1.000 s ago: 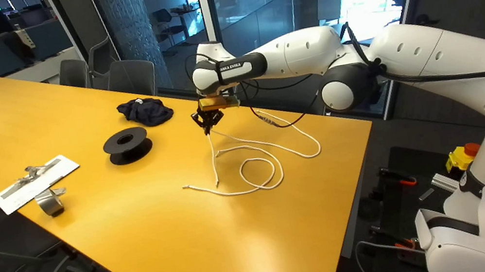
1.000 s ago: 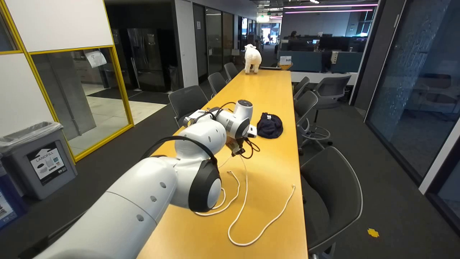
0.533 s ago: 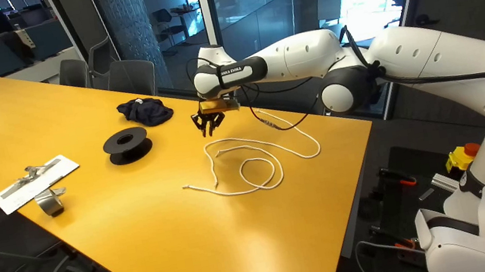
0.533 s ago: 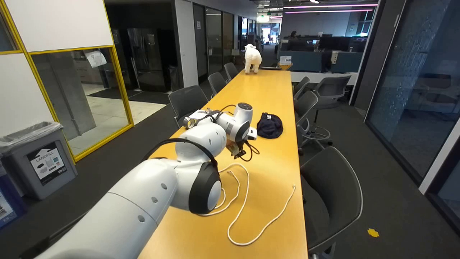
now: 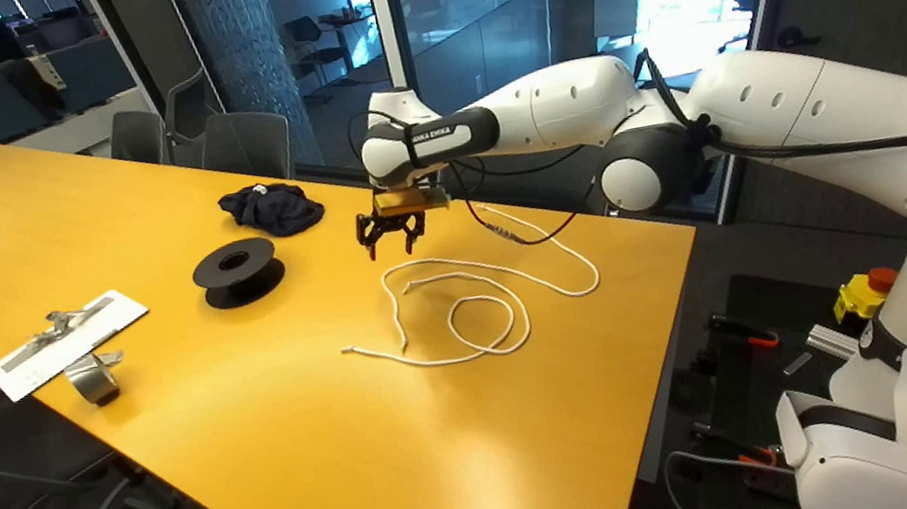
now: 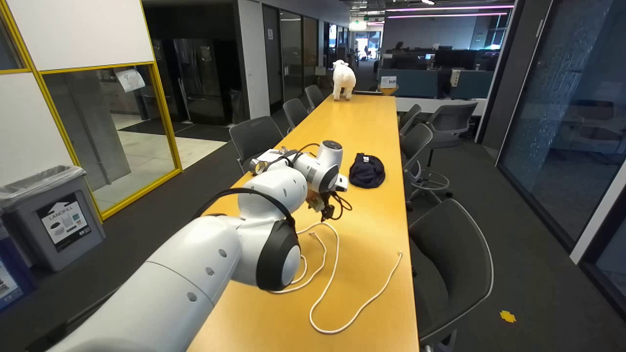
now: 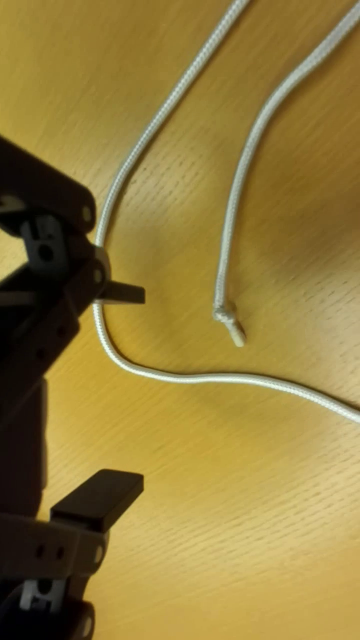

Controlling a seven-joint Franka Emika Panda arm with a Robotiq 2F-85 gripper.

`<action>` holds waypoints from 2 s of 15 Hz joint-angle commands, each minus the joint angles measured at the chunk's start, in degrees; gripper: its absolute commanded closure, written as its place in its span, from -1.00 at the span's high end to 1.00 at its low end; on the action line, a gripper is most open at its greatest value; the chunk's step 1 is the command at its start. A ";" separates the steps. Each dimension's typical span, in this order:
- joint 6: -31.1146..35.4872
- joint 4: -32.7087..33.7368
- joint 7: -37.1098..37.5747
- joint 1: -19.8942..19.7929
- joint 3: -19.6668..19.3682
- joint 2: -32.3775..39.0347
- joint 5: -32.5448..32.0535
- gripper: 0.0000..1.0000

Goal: Separate the two white ropes

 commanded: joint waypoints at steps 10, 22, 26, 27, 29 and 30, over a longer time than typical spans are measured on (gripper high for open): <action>-18.39 -1.25 -17.70 0.82 0.50 -5.93 -0.97 1.00; -34.03 -5.62 -39.67 0.12 0.55 -9.46 -1.23 1.00; -33.37 -9.34 -42.92 0.77 -0.74 -10.91 -2.42 1.00; -32.85 -10.71 -43.46 0.96 -0.93 -11.55 -2.72 1.00; -31.67 -14.17 -44.53 1.38 -1.14 -13.26 -3.74 1.00; -30.89 -16.13 -44.93 1.61 -1.18 -14.28 -4.15 1.00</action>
